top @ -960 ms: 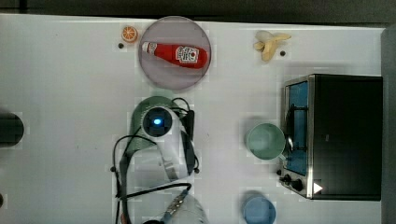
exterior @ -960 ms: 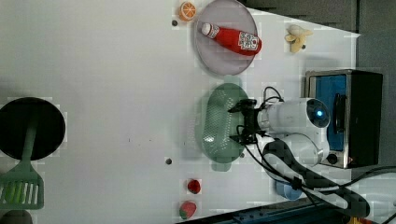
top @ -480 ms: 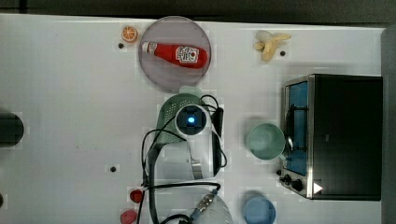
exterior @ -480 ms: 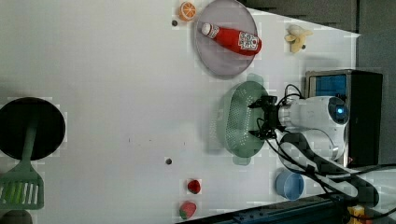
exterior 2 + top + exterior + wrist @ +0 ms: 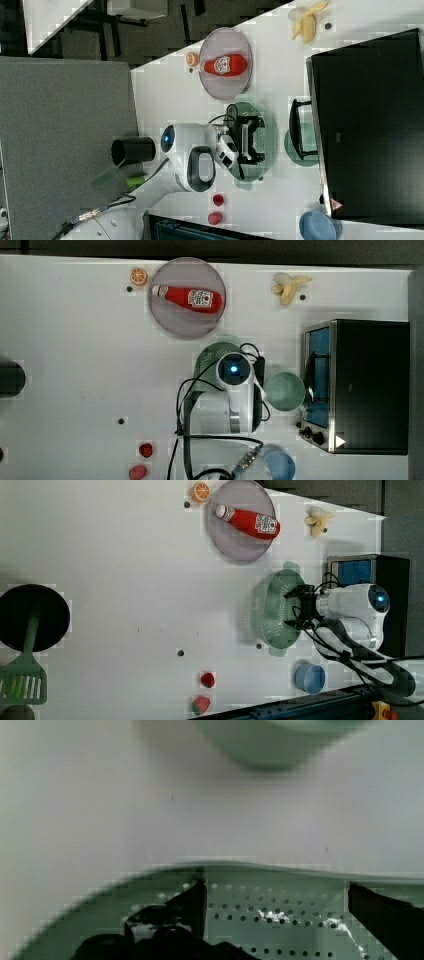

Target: Drag strainer left to right.

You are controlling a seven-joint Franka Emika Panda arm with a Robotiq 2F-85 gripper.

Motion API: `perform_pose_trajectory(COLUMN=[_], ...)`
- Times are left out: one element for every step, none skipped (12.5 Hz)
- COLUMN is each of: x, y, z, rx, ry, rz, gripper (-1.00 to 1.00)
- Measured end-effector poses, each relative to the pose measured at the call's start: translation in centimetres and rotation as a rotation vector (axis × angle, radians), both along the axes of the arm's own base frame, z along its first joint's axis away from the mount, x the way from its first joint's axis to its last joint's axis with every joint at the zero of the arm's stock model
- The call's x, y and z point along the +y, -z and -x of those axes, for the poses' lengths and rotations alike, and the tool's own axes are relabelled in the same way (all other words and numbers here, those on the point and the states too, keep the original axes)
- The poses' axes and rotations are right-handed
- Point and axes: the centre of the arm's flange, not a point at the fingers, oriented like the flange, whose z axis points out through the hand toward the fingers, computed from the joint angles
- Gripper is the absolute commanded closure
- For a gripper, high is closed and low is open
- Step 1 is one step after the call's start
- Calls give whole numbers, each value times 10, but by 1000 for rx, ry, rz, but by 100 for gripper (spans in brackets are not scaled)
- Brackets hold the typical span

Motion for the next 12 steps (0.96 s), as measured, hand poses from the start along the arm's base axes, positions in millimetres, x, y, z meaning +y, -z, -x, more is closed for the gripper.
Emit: perform_pose_trajectory(x=[-7,-13,-17,-21,-22,-21,-15,-8,-1,5,11,16], y=[0,1,1,0,-2,-6,-10,-16,-28,-43,-62,-88], z=[3,6,7,4,-1,-4,-3,1,4,7,7,5], rx=[4,18,16,3,-8,-16,7,49,78,111,137,153], ry=[-7,-15,-21,-33,-47,-78,-132,-199,-263,-312,-370,-430], rz=[6,10,9,10,6,-3,-16,-35,-52,-64,-72,-83], gripper=[-100,-100,-100,-100,-100,-100,-100,-100,-100,-100,-100,-100])
